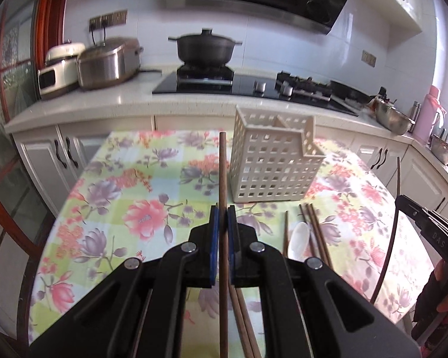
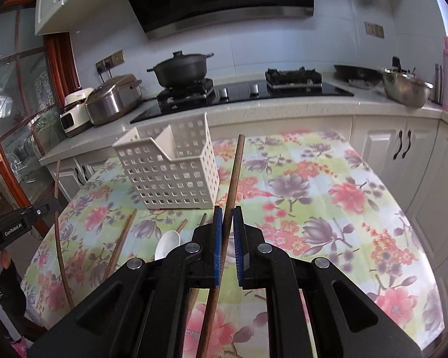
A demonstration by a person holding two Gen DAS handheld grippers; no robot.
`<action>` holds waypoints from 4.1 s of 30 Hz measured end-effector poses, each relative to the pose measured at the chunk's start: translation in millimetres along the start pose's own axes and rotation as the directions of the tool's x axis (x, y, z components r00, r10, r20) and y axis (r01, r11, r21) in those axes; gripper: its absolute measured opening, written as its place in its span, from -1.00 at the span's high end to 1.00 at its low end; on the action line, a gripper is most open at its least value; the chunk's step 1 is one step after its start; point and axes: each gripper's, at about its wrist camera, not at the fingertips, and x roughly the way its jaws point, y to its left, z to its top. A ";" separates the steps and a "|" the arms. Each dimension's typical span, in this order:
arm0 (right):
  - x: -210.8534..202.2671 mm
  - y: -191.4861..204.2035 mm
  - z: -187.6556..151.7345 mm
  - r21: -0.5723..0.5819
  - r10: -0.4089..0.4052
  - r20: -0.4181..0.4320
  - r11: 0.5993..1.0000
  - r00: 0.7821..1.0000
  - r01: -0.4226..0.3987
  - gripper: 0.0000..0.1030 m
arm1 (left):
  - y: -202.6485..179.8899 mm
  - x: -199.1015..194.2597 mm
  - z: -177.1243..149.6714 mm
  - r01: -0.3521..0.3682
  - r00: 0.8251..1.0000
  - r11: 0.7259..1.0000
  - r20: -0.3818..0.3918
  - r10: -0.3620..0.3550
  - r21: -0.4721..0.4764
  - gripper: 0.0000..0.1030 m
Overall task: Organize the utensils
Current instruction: 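Lift the held chopstick upright with the left tool while the right tool lifts its chopstick, then lower the left tool's chopstick into the white basket and open it while the right tool does likewise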
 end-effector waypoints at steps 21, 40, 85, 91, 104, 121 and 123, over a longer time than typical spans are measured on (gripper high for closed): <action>16.8 -25.6 -27.1 0.065 -0.061 -0.112 0.996 0.992 0.068 -0.20 | -9.3 -29.0 -15.3 -0.020 0.999 0.999 0.039 0.018 0.037 0.89; 126.0 -14.3 -44.8 -0.089 -0.193 -0.358 0.981 0.914 0.173 0.70 | -12.8 -2.9 1.0 0.030 0.999 0.998 0.018 -0.031 0.055 0.89; 4.1 43.9 121.0 -0.122 0.067 0.316 0.992 0.946 -0.030 0.85 | -52.6 -62.9 139.2 0.051 0.933 0.992 0.349 -0.088 0.115 0.89; 24.4 59.6 153.7 -0.146 0.082 0.358 0.989 0.930 -0.031 0.85 | -55.6 -51.6 194.2 0.059 0.900 0.995 0.426 -0.089 0.083 0.89; 96.5 71.0 156.0 -0.162 0.138 0.314 0.983 0.939 -0.090 0.85 | -40.4 47.2 204.9 0.083 0.923 0.997 0.377 -0.077 0.001 0.89; 141.7 55.4 117.3 -0.105 0.136 0.159 0.987 0.978 -0.120 0.57 | -14.5 120.5 138.5 0.079 0.962 0.996 0.267 -0.063 -0.050 0.07; 131.4 48.0 119.7 -0.087 0.136 0.182 0.989 0.974 -0.122 0.09 | -11.5 111.1 138.9 0.046 0.956 0.997 0.292 -0.024 -0.068 -0.44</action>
